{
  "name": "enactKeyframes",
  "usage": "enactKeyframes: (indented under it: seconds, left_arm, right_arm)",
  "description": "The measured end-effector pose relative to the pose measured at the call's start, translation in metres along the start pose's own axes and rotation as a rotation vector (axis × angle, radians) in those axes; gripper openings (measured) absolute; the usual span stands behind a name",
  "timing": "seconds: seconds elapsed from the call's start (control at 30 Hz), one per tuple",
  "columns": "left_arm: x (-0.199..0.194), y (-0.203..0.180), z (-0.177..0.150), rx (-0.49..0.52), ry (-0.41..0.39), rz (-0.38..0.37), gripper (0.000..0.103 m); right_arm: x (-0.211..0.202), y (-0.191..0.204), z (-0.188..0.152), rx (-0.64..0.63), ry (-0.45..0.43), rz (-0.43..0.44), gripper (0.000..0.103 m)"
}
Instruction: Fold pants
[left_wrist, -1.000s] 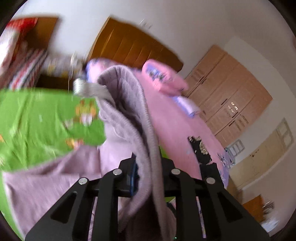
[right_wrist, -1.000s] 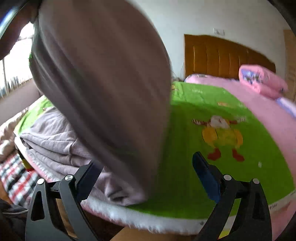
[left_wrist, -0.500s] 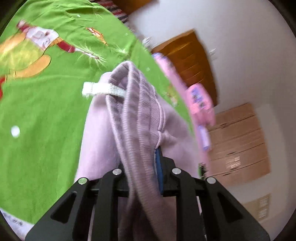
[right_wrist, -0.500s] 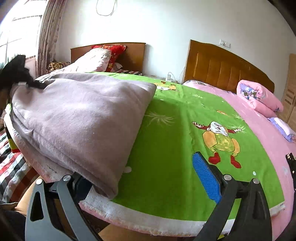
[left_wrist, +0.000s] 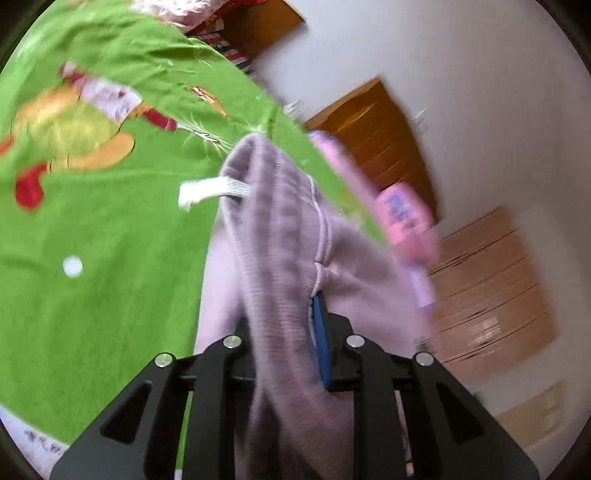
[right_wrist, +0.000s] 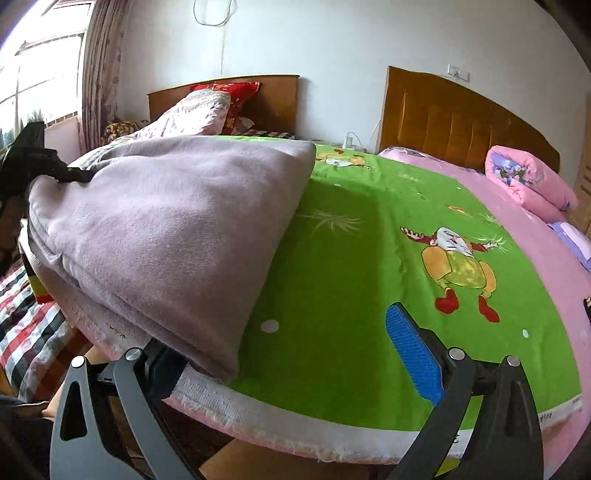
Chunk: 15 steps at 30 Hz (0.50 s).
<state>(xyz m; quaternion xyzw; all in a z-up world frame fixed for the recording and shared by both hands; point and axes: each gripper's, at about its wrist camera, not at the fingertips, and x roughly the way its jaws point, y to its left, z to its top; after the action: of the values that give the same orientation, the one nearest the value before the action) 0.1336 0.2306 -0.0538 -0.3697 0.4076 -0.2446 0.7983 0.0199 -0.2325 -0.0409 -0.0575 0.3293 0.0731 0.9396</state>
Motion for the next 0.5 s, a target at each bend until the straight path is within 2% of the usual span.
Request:
enactKeyframes:
  seconds: [0.1, 0.2, 0.23, 0.3, 0.33, 0.4, 0.43, 0.5]
  left_arm:
    - [-0.001, -0.011, -0.003, 0.056, -0.012, 0.043, 0.021]
    - [-0.002, -0.026, -0.004, 0.098, -0.019, 0.102, 0.027]
    - [-0.004, -0.030, -0.002, 0.100, -0.036, 0.128, 0.032]
    - [-0.023, -0.045, -0.003, 0.129, -0.101, 0.227, 0.048]
    - [-0.041, -0.059, -0.008, 0.165, -0.159, 0.301, 0.059]
    - [-0.072, -0.090, -0.021, 0.258, -0.291, 0.414, 0.070]
    - [-0.083, -0.108, -0.030, 0.313, -0.328, 0.411, 0.075]
    - [-0.089, -0.144, -0.050, 0.436, -0.343, 0.358, 0.082]
  right_arm:
    - [-0.001, 0.003, -0.002, -0.003, -0.005, 0.004, 0.096]
    - [0.001, -0.002, -0.002, 0.016, -0.001, 0.028, 0.096]
    - [0.000, -0.003, -0.002, 0.016, 0.004, 0.035, 0.096]
    - [-0.009, -0.003, -0.002, -0.011, 0.005, 0.062, 0.096]
    - [-0.018, -0.002, -0.002, -0.040, 0.001, 0.114, 0.096]
    - [-0.039, 0.000, -0.003, -0.092, -0.032, 0.231, 0.096]
    - [-0.050, -0.001, -0.002, -0.104, -0.063, 0.258, 0.096]
    - [-0.068, -0.009, 0.009, -0.057, -0.125, 0.324, 0.096]
